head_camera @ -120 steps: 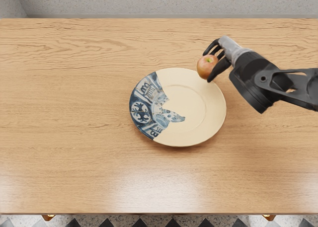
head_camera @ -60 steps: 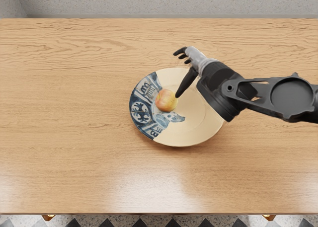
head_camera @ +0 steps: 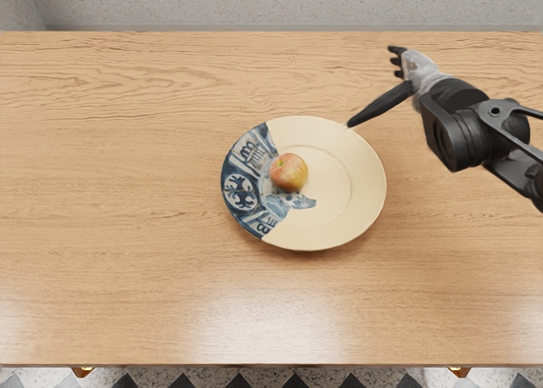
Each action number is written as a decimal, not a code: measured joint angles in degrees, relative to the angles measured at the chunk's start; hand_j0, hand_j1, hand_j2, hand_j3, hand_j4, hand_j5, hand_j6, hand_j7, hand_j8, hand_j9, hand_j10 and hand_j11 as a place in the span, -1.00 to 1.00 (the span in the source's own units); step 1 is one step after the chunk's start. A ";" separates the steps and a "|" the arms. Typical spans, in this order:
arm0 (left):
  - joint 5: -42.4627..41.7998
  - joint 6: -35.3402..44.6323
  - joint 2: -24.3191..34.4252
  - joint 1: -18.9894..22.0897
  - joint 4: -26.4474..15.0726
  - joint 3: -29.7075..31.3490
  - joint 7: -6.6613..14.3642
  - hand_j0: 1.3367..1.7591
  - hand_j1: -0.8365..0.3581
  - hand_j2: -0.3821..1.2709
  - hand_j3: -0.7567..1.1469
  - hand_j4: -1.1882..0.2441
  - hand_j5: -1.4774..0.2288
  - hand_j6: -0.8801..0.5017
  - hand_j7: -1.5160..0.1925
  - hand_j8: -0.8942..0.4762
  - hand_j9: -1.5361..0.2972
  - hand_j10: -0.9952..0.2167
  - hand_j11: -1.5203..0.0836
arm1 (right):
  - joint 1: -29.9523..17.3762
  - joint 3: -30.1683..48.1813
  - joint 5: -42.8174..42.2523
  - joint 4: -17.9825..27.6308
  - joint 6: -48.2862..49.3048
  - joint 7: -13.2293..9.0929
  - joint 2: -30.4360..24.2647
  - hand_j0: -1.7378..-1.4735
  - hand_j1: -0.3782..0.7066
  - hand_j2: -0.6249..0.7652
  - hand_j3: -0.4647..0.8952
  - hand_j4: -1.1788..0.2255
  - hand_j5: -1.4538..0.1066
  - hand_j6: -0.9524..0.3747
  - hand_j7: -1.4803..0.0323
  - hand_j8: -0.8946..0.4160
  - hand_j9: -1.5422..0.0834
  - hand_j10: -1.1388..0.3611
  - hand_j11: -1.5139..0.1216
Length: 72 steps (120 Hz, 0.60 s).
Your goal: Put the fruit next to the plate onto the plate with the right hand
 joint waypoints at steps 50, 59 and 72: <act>0.00 0.00 0.00 0.00 0.00 0.02 0.00 0.52 0.96 -0.54 -0.21 0.64 0.72 0.26 0.76 0.29 0.66 0.62 0.88 | -19.32 29.05 0.09 1.88 14.58 0.00 -1.57 -0.40 -0.94 -0.10 -0.32 0.68 0.86 0.43 0.95 0.36 0.89 0.51 0.85; 0.00 0.00 0.00 0.00 0.00 0.02 0.00 0.52 0.96 -0.54 -0.21 0.64 0.72 0.26 0.76 0.29 0.66 0.62 0.88 | -22.84 34.58 1.88 2.37 23.54 0.00 -1.57 -0.40 -0.94 -0.10 -0.32 0.68 0.86 0.43 0.95 0.36 0.89 0.52 0.85; 0.00 0.00 0.00 0.00 0.00 0.01 0.00 0.52 0.96 -0.54 -0.21 0.64 0.72 0.26 0.76 0.29 0.66 0.63 0.88 | -29.01 44.64 6.30 2.12 39.76 0.00 -1.61 -0.40 -0.94 -0.10 -0.32 0.68 0.86 0.44 0.96 0.36 0.90 0.52 0.85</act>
